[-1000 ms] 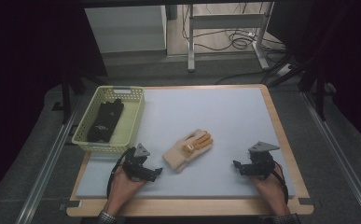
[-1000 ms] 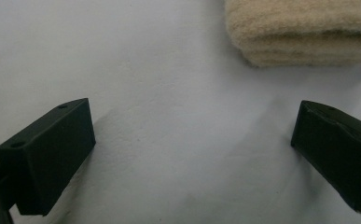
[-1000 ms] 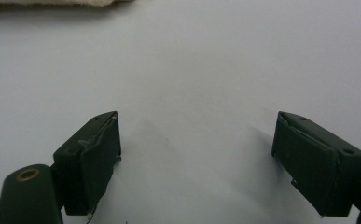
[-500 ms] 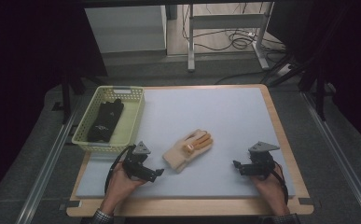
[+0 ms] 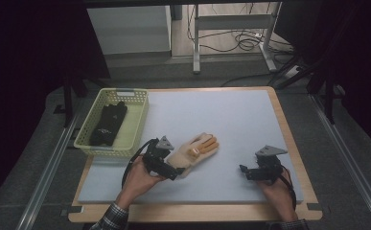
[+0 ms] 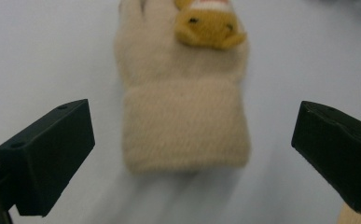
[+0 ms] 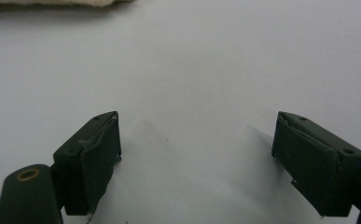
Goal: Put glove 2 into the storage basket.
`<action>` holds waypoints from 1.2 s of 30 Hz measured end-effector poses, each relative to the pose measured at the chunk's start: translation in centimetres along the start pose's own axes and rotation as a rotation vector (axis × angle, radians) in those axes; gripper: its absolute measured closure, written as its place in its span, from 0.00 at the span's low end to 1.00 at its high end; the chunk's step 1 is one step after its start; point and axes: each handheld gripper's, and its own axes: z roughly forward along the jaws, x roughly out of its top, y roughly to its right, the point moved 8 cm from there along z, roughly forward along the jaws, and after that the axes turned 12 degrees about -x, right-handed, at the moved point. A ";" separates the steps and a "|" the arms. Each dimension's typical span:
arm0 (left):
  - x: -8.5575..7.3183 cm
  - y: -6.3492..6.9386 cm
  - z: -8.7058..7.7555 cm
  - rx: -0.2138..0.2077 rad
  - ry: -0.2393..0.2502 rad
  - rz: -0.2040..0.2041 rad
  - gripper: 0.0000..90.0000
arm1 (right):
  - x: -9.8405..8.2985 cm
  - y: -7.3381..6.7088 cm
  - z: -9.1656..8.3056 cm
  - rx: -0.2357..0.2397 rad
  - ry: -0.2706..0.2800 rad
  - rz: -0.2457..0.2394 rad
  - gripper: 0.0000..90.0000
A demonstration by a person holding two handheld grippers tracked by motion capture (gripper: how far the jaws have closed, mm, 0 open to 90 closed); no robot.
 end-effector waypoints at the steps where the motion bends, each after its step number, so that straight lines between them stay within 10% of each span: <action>1: 0.4 0.0 0.4 -0.002 -0.008 0.004 0.00 | 0.0 0.0 0.0 0.000 0.000 0.000 0.17; 19: 3.1 -1.3 5.8 0.011 -0.122 0.002 0.00 | 0.0 0.0 0.0 0.002 0.000 0.000 0.17; 27: 3.0 -2.7 7.4 0.082 -0.199 -0.013 0.01 | 0.0 0.0 0.0 0.003 0.000 0.000 0.17; 36: 2.9 -2.2 7.1 0.036 -0.210 -0.015 0.38 | 0.0 0.0 0.0 0.002 0.000 0.000 0.17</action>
